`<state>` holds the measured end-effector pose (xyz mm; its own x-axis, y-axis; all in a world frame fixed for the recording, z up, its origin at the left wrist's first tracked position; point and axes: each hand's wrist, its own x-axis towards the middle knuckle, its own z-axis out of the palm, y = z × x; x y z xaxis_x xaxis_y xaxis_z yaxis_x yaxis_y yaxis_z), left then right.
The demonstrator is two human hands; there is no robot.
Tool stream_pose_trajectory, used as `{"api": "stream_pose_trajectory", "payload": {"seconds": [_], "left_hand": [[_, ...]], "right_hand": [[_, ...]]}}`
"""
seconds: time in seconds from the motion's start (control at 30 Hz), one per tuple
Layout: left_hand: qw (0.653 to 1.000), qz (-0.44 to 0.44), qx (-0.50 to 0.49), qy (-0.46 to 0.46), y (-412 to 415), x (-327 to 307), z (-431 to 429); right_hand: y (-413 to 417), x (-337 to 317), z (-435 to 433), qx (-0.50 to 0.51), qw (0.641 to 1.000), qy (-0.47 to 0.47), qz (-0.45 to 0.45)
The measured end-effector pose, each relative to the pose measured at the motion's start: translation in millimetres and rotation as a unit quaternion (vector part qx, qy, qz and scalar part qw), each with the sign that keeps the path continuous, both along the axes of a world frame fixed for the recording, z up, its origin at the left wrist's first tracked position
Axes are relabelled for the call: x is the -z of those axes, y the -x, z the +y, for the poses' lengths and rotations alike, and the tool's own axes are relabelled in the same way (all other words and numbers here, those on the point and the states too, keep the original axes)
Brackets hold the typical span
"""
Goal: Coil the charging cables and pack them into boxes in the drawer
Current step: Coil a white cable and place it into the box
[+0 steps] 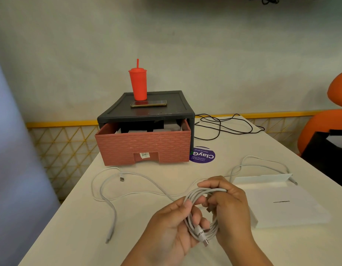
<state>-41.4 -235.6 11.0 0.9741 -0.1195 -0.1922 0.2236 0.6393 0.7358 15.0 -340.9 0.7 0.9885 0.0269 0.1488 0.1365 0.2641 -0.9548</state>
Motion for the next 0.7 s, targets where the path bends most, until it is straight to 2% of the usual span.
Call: {"api": "stream_pose_trajectory", "payload": {"seconds": [0.13,0.3,0.57,0.7], "left_hand": [[0.999,0.019,0.001,0.026,-1.2,-4.9,-2.2],[0.999,0.013,-0.051,-0.001,-4.6,-4.7,-3.7],[0.999,-0.018,-0.022,0.043,-4.4,0.1,0.1],[0.998,-0.011,-0.059,0.018,-5.4,-0.1,2.0]], "right_hand": [[1.0,-4.5,0.5,-0.032,0.999,-0.001,0.024],[-0.4,-7.9,0.2,-0.042,0.998,0.023,0.032],[6.1,-3.6,8.3,-0.016,0.985,-0.129,0.114],[6.9,-2.1,8.5,-0.022,0.985,-0.123,0.118]]}}
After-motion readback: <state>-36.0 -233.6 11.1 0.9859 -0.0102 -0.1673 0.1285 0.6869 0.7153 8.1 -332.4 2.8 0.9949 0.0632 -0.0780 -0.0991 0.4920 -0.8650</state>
